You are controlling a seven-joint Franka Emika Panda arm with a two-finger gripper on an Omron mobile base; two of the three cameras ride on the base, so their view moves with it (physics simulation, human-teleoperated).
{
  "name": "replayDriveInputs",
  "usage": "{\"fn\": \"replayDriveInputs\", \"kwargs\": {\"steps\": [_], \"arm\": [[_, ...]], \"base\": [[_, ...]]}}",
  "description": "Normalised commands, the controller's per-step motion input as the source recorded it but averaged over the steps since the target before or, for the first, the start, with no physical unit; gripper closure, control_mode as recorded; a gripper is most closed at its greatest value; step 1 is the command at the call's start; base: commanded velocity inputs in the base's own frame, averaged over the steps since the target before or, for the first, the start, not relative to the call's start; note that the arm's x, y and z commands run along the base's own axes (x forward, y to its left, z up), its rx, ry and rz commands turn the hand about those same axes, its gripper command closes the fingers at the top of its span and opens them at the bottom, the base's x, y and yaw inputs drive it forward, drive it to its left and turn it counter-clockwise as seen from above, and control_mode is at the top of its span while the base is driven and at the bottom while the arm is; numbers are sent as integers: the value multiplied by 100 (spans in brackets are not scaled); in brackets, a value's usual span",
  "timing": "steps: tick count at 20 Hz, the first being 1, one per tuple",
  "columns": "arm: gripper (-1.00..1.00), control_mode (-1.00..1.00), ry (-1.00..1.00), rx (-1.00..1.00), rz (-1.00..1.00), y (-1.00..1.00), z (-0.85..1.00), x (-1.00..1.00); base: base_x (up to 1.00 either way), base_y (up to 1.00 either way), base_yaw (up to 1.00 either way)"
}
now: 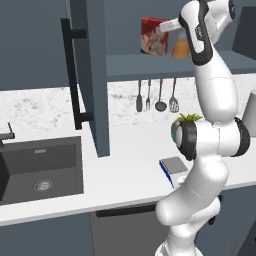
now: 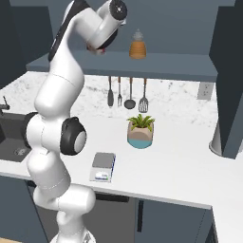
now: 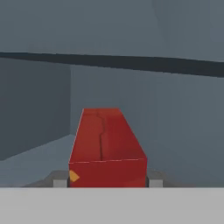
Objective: Pick the cereal and place it on the digital scale for weighing, and close the cabinet.
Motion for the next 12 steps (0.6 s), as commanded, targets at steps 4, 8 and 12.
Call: {"fn": "replayDriveInputs", "kwargs": {"steps": [4, 8, 12], "arm": [[100, -100, -20, 0, 0, 0, 4, -32], [100, -100, -18, 0, 0, 0, 2, -63], [100, -100, -7, 0, 0, 0, 0, -83]], "base": [[0, 0, 0], [0, 0, 0], [0, 0, 0]]}}
